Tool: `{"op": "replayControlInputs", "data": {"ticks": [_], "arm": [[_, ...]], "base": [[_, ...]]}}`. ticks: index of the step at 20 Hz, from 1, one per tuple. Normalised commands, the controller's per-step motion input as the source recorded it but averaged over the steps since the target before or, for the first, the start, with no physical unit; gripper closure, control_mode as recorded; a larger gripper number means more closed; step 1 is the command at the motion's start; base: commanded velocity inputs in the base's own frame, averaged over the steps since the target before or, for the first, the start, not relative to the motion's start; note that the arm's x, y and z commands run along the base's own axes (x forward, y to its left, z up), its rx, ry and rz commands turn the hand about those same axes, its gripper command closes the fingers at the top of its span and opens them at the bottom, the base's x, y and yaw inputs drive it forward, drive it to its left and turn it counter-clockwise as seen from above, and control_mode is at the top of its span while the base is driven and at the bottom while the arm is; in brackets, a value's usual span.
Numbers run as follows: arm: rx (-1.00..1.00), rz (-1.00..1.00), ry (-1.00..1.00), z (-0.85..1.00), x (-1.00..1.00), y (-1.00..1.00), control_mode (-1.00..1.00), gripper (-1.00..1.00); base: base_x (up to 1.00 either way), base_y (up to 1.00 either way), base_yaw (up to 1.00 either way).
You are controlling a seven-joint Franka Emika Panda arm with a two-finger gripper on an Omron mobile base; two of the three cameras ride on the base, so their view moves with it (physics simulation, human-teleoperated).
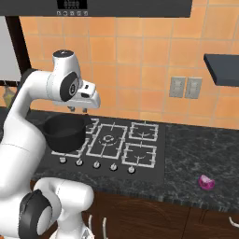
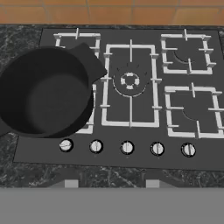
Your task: Put the onion and tomato in the pot. Retrieve the spatula and lightly stir the vegetables in the pot.
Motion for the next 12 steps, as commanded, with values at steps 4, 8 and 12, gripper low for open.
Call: {"op": "replayControlInputs", "data": {"ticks": [4, 8, 12], "arm": [[0.00, 0.00, 0.00, 0.00, 0.00, 0.00, 1.00, -1.00], [0.00, 0.00, 0.00, 0.00, 0.00, 0.00, 1.00, -1.00], [0.00, 0.00, 0.00, 0.00, 0.00, 0.00, 1.00, -1.00]], "base": [[0.00, -0.04, 0.00], [0.00, -0.62, 0.00], [0.00, -0.69, 0.00]]}}
